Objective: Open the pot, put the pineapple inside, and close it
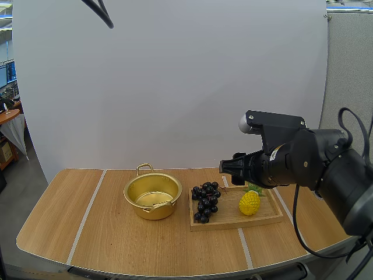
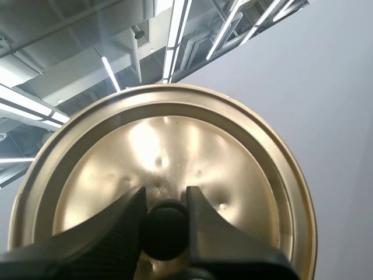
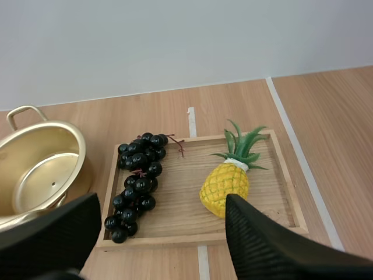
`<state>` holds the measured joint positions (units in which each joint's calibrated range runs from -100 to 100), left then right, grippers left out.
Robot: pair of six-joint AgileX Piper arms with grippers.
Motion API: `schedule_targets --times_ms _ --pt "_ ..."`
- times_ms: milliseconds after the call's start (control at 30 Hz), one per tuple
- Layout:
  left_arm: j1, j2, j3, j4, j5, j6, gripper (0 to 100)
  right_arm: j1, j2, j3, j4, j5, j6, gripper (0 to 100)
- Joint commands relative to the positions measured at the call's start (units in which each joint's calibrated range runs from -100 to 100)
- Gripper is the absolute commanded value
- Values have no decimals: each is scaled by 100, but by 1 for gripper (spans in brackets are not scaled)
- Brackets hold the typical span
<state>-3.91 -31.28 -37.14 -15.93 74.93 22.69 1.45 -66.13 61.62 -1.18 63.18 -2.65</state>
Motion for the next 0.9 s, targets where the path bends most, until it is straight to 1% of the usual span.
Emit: schedule_targets --times_ms 0,100,200,400,467,567,700,800,867 --pt "-20 -10 -43 67 -162 -64 0 -19 298 -40 -498 -190 727 100" --pt "-20 -10 -43 67 -162 -64 0 -19 774 -40 -1108 -451 1461 100" --pt "-20 -10 -43 67 -162 -64 0 -19 1337 -40 -1685 -713 2066 100" --pt "-20 -10 -43 67 -162 -64 0 -19 2627 -54 -2037 -983 2860 100" --pt "-20 -10 -43 67 -162 -64 0 -19 2970 -189 -2125 -907 3003 100" --pt "-20 -10 -43 67 -162 -64 0 -19 3399 -565 -2127 -671 3084 100" --pt "-20 -10 -43 67 -162 -64 0 -19 3669 -1163 -1959 -320 3169 100" --pt "-20 -10 -43 67 -162 -64 0 -19 3841 -1523 -1661 169 3413 100" --pt "-20 -10 -43 67 -162 -64 0 -19 4000 -1668 -1473 390 3436 100"
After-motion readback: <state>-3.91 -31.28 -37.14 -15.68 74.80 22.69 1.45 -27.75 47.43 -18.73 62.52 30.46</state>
